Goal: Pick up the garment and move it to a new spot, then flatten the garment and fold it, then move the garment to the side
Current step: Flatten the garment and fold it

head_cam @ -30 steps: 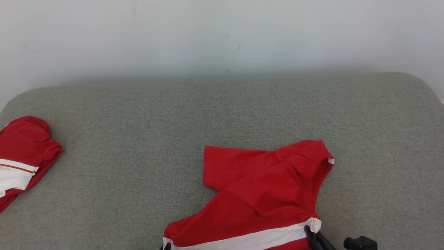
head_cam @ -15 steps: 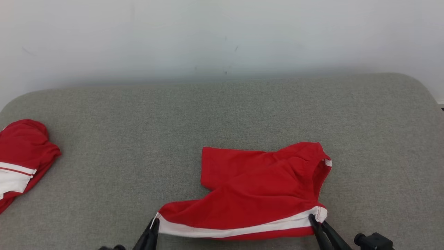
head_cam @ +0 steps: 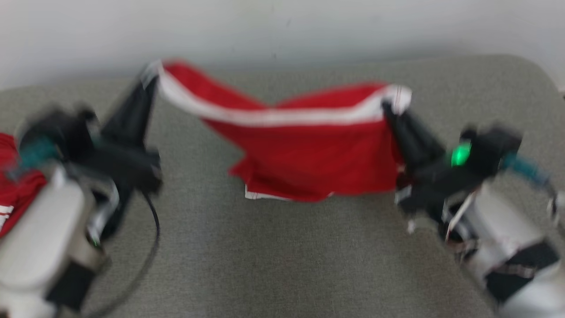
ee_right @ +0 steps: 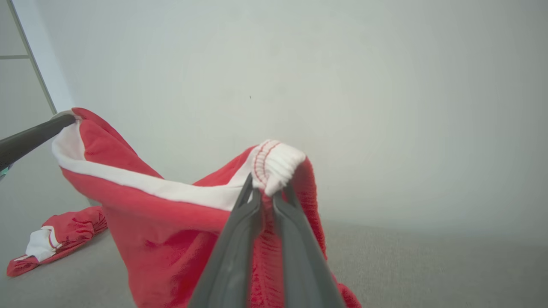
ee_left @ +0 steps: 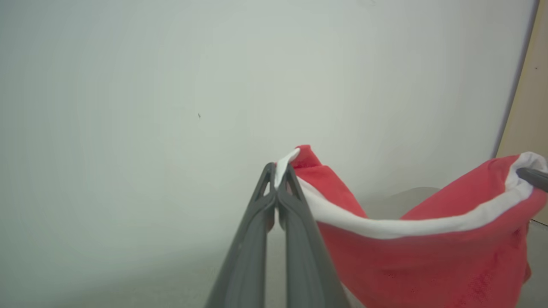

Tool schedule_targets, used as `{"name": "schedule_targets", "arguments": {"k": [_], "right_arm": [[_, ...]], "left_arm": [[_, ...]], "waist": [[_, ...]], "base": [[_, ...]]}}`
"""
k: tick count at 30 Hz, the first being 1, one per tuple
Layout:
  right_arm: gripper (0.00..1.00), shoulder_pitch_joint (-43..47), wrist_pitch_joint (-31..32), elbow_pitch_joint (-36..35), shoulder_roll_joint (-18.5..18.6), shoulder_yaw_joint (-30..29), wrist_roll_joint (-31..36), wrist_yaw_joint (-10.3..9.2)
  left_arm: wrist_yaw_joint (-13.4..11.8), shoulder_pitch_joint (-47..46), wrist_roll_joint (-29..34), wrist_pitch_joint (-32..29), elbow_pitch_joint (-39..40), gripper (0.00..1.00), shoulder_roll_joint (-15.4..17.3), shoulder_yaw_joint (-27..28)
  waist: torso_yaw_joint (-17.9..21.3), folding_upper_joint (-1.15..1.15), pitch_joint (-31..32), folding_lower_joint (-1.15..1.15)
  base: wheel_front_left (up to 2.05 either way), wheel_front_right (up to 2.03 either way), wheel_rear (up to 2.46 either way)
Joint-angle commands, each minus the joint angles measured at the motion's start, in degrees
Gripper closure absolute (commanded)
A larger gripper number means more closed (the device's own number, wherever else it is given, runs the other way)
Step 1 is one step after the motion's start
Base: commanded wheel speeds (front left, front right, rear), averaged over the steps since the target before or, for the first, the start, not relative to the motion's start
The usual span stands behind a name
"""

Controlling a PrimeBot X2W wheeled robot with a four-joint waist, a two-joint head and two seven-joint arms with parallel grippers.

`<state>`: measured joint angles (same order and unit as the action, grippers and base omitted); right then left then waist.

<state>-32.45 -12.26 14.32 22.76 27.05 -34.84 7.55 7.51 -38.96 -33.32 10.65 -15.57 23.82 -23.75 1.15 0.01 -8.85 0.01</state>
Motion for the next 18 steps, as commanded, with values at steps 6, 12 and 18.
{"name": "schedule_targets", "arguments": {"k": [6,12,18], "right_arm": [[1.0,-24.9,5.1,5.1,0.2,2.1,-7.2,-0.13],[1.0,-45.3,8.8,12.4,-2.1,3.0,-11.5,-0.13],[1.0,-59.7,8.8,21.2,-4.0,4.5,-12.2,-0.13]], "left_arm": [[-0.1,-25.1,-8.2,-5.9,-6.4,1.0,2.5,-2.0],[-0.1,-45.2,-9.7,-7.3,-14.4,1.0,3.1,-3.1],[-0.1,-58.7,-9.0,-6.0,-21.2,1.0,2.9,-5.4]], "waist": [[1.8,-0.01,-12.9,-0.01],[2.7,-0.01,-18.6,-0.01],[2.6,-0.01,-22.4,-0.01]], "base": [[0.0,0.0,0.0],[0.0,0.0,0.0],[0.0,0.0,0.0]]}}
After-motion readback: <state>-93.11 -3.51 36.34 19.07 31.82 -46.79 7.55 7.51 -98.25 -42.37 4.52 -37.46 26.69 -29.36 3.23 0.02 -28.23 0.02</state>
